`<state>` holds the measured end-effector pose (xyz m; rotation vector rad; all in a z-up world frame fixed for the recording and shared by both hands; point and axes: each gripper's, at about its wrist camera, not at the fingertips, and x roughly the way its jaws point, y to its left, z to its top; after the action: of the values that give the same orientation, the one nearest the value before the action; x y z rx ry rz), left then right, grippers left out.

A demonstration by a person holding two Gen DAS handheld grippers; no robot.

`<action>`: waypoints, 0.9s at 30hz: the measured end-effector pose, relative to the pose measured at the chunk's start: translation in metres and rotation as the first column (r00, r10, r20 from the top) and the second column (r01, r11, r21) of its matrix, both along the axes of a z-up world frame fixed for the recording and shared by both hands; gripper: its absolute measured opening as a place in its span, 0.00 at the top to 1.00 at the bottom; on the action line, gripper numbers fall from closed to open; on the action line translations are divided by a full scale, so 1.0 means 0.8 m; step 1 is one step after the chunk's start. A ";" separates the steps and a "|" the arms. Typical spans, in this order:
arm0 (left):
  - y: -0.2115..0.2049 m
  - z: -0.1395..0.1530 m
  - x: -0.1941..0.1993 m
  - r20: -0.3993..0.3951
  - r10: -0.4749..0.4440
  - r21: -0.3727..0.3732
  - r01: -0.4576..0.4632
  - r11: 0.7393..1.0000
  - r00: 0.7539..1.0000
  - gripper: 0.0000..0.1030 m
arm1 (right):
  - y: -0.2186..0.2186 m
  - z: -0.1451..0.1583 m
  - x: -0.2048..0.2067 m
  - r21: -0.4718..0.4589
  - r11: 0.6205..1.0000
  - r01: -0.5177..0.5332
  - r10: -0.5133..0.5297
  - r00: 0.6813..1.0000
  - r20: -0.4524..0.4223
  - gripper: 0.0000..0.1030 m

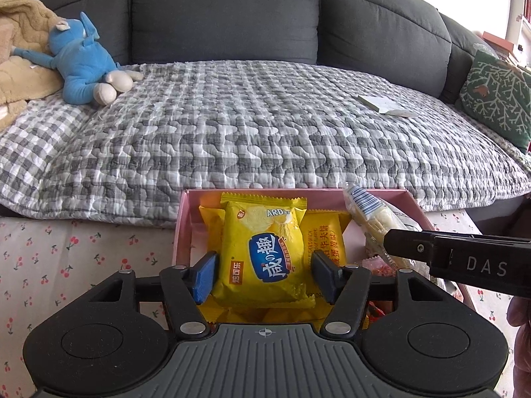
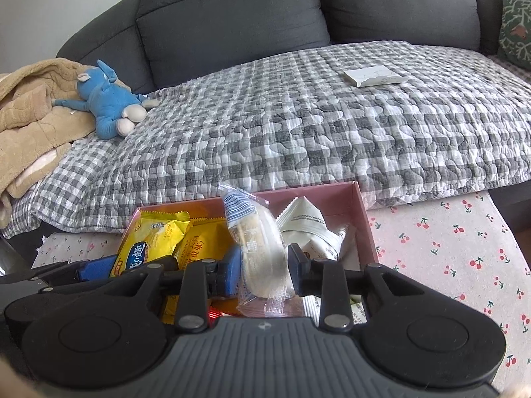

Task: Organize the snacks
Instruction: 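Open both tools and withdraw them from the box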

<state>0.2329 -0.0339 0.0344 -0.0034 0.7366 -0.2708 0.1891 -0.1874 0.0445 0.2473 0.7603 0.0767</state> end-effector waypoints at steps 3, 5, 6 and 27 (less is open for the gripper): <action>-0.002 0.005 -0.012 0.015 -0.011 0.004 0.011 1.000 1.000 0.24 | -0.004 0.005 -0.008 0.005 1.000 0.009 -0.009 1.000 0.011 0.53; -0.002 0.009 -0.023 0.031 -0.022 0.009 0.022 1.000 0.999 0.20 | -0.006 0.010 -0.016 0.003 1.000 0.008 -0.008 1.000 0.023 0.46; -0.003 0.011 -0.029 0.037 -0.030 0.015 0.030 0.999 0.999 0.18 | -0.007 0.013 -0.019 -0.001 1.000 0.005 -0.005 1.000 0.030 0.42; 0.035 0.035 -0.162 0.035 0.015 0.155 -0.020 0.988 0.999 0.02 | -0.015 0.030 -0.137 -0.161 0.987 -0.016 0.023 0.999 0.042 0.10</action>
<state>0.1034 -0.0057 0.0627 0.1420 0.7226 -0.1955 0.0795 -0.1992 0.0685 0.0844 0.7210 0.0393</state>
